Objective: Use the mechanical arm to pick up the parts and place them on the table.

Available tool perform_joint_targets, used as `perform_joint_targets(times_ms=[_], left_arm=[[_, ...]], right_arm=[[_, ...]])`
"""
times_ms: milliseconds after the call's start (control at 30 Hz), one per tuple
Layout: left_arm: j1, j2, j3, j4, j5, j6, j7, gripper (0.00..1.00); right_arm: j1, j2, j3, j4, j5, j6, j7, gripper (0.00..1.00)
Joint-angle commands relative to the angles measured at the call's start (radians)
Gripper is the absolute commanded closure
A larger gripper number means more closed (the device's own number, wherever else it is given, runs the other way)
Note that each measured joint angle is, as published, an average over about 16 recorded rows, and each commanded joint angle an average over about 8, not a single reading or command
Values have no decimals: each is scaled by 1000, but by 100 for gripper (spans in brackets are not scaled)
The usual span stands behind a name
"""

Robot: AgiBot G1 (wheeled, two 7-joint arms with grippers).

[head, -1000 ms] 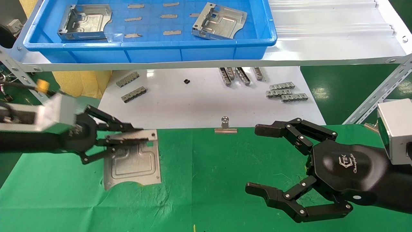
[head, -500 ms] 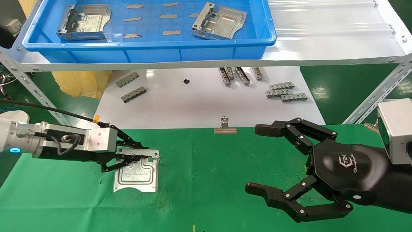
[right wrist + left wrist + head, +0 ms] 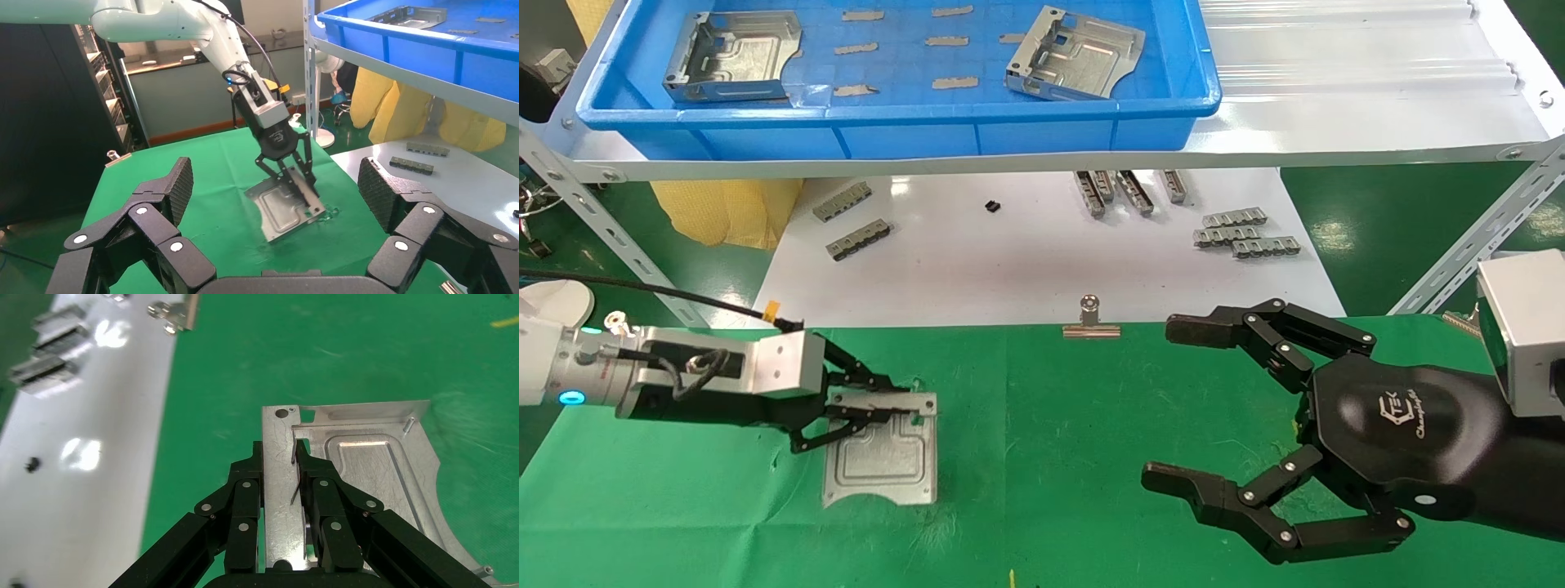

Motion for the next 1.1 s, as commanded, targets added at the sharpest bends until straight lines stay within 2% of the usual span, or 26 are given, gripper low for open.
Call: perform_joint_targets(times_ms=[33, 267, 500, 767, 1100], left_arm=[[0, 6, 7, 14, 10, 12, 8, 87], [-6, 25, 15, 48, 23, -38, 37, 1], [-4, 39, 16, 63, 26, -65, 64, 0], [-8, 20, -12, 71, -17, 19, 79, 0], [21, -30, -78, 106, -114, 86, -43, 0]], right_arm=[[0, 0, 0, 0, 0, 0, 0, 0], [0, 0, 0, 0, 0, 0, 0, 0], [0, 0, 0, 0, 0, 0, 0, 0], [0, 0, 0, 0, 0, 0, 0, 0], [0, 0, 0, 0, 0, 0, 0, 0]])
